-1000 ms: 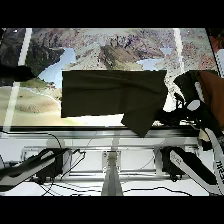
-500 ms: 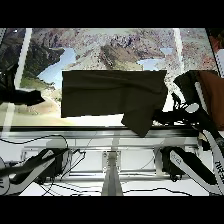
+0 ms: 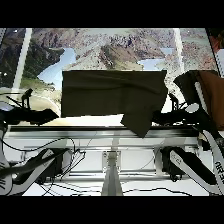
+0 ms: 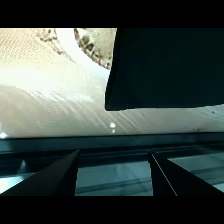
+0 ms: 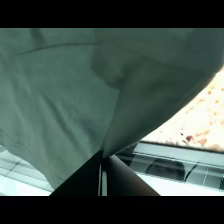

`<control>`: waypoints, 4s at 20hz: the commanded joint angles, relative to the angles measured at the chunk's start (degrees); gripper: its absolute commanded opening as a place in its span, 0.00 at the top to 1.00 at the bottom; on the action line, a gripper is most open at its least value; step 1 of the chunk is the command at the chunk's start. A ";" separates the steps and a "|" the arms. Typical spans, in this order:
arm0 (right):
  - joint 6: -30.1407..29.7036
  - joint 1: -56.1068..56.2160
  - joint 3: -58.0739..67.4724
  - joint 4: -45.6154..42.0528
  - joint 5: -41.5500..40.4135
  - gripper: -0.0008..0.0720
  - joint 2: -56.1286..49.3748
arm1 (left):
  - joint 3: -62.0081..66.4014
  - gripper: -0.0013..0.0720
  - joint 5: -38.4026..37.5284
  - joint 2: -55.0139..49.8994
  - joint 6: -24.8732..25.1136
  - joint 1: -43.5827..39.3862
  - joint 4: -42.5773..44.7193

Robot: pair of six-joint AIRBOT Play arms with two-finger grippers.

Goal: Fold the clothes and pants, and hang the long-sleeved shirts on hangers.

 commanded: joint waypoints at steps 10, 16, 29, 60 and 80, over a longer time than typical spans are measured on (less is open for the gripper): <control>-0.37 0.00 0.17 0.11 -3.30 0.98 0.02 | -5.79 0.64 12.50 -7.21 5.90 -3.52 -9.97; -1.90 0.00 7.32 0.02 2.14 0.98 0.48 | 1.40 0.97 5.57 -8.04 9.55 -6.03 -9.88; 9.79 0.02 10.10 5.60 5.22 0.98 24.24 | 7.28 0.97 -9.11 9.11 6.25 -0.13 -8.94; 5.62 8.02 31.52 2.64 -26.40 0.04 -23.37 | 20.72 0.05 21.51 -27.87 4.76 -15.47 -19.08; 8.22 42.07 48.76 3.50 -31.10 0.98 -34.95 | 44.33 0.97 1.62 -5.64 3.87 -27.36 6.82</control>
